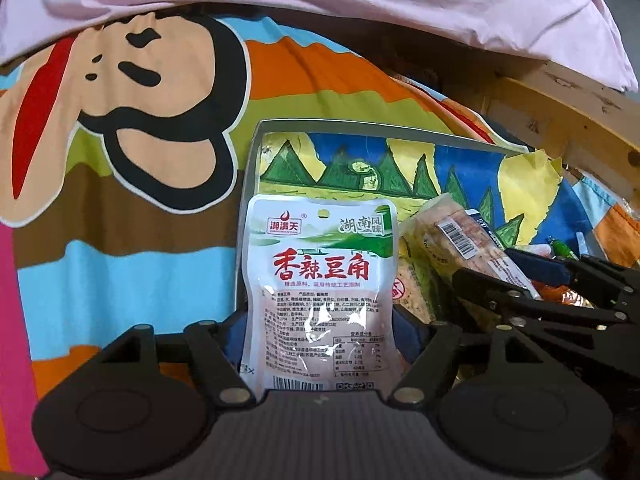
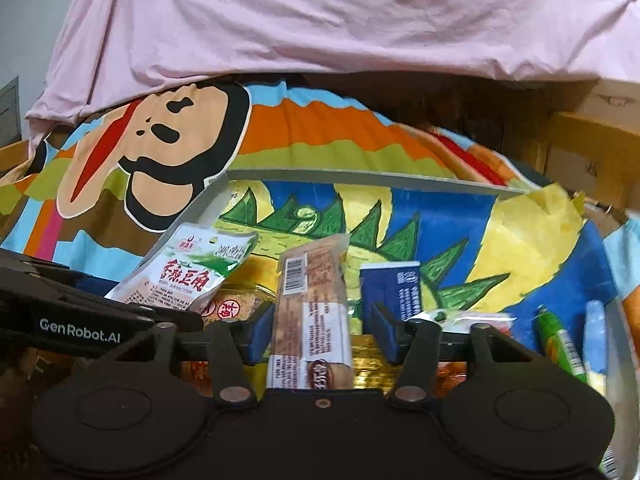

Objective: Organize snacks
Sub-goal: 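Lower both held packets into the tray and open both tools, then pull both tools back from the tray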

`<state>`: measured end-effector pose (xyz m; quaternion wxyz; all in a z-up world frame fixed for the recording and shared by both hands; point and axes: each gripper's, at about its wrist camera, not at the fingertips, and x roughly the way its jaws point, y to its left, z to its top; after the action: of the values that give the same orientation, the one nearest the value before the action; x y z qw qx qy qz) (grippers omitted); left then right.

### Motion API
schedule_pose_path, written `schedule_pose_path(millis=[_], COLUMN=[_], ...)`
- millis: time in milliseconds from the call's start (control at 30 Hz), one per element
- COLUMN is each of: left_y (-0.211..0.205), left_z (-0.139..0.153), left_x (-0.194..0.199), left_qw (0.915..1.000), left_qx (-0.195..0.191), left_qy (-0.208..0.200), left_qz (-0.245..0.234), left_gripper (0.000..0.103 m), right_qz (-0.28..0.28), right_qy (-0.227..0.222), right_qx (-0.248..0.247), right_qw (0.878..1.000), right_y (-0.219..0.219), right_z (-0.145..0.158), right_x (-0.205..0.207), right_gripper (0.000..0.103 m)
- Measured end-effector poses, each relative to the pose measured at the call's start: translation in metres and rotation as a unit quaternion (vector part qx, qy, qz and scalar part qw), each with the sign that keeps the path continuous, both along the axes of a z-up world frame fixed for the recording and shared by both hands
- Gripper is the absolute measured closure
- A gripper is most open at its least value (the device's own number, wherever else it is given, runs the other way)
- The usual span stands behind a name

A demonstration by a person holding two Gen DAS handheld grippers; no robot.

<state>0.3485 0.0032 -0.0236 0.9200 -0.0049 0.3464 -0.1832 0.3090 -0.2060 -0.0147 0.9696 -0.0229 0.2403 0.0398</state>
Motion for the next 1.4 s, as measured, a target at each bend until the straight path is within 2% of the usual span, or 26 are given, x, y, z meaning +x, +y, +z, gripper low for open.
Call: schedule_pose_path(millis=[300,433,567,667,1133,1400], left_y=[0.004,0.008,0.013,0.015,0.022,0.020], left_z=[0.010,0.020,0.032,0.041,0.080,0.079], left_x=[-0.015,-0.029,-0.046,-0.061,-0.174,-0.235], left_qw=[0.9995,0.9987,0.9971,0.9962,0.9883,0.9891], left_qx=[-0.022,-0.032,-0.043,-0.045,-0.053,-0.050], left_qy=[-0.005,-0.018,-0.038,-0.049,-0.125,-0.125], left_qz=[0.021,0.036,0.051,0.056,0.070,0.061], left_gripper=[0.020,0.019,0.011,0.010,0.001,0.001], right_qz=[-0.010,-0.023,-0.031,-0.038,-0.073,-0.096], right_qy=[-0.044,-0.060,-0.074,-0.083,-0.101,-0.087], right_qx=[0.000,0.002,0.006,0.008,0.020,0.016], right_qw=[0.999,0.998,0.997,0.996,0.992,0.991], right_y=[-0.020,-0.030,-0.037,-0.040,-0.043,-0.044], right_z=[0.028,0.043,0.057,0.065,0.097,0.094], right_x=[-0.031,-0.049,-0.070,-0.088,-0.190,-0.254], right_gripper=[0.020,0.014,0.007,0.003,0.001,0.001])
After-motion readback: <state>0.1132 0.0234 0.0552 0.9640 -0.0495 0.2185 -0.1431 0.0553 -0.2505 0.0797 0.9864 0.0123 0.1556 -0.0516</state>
